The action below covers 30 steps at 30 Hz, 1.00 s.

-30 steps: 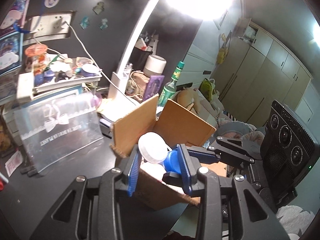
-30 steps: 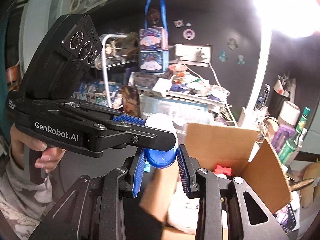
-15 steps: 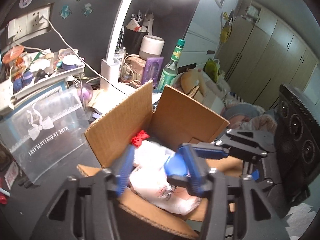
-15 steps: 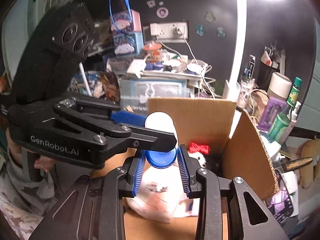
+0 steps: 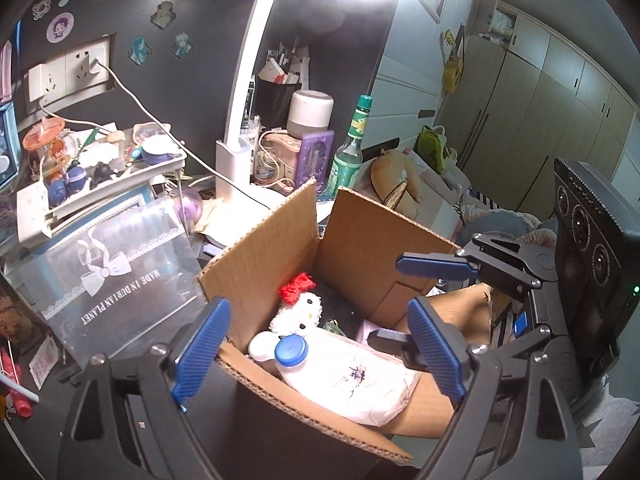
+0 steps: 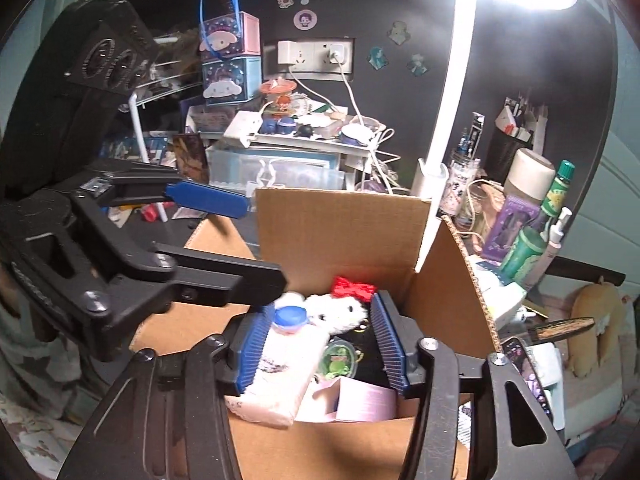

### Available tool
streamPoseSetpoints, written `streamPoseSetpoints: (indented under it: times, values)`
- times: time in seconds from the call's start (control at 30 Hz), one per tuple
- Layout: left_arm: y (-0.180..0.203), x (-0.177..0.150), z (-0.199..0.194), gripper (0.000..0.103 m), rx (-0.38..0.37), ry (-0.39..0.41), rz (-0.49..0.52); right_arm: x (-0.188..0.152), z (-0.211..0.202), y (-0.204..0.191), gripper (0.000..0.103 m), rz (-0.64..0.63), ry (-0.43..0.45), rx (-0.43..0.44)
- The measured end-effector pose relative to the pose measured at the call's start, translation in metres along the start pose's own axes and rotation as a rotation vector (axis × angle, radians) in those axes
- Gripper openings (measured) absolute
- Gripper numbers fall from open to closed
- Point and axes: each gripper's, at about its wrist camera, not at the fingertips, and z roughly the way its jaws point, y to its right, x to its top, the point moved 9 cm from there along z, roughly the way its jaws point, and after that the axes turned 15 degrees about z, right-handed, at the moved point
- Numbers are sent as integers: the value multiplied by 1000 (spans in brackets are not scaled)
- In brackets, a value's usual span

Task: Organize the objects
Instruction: 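Move the right tool back to the light-blue item on the desk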

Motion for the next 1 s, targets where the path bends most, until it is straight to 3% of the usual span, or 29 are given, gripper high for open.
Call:
streamPoseSetpoints:
  times: [0.13, 0.3, 0.53, 0.67, 0.77, 0.9, 1.0]
  values:
    - [-2, -3, -10, 89, 7, 16, 2, 1, -3, -2, 59, 1, 4, -14]
    - [-13, -14, -36, 89, 23, 53, -20, 5, -12, -21, 75, -13, 40, -13]
    - [-54, -57, -91, 97, 155, 79, -69, 8, -19, -92, 75, -91, 68, 118]
    - [-78, -92, -111, 100, 237, 66, -112, -7, -5, -148, 75, -155, 11, 229]
    - [-97, -124, -121, 101, 281, 52, -164, -27, 20, -182, 75, -171, -79, 306]
    - [-113, -162, -126, 101, 283, 41, -232, -56, 68, -198, 74, -130, -195, 329]
    - [-119, -185, -125, 101, 280, 37, -282, -74, 113, -188, 73, -57, -253, 277]
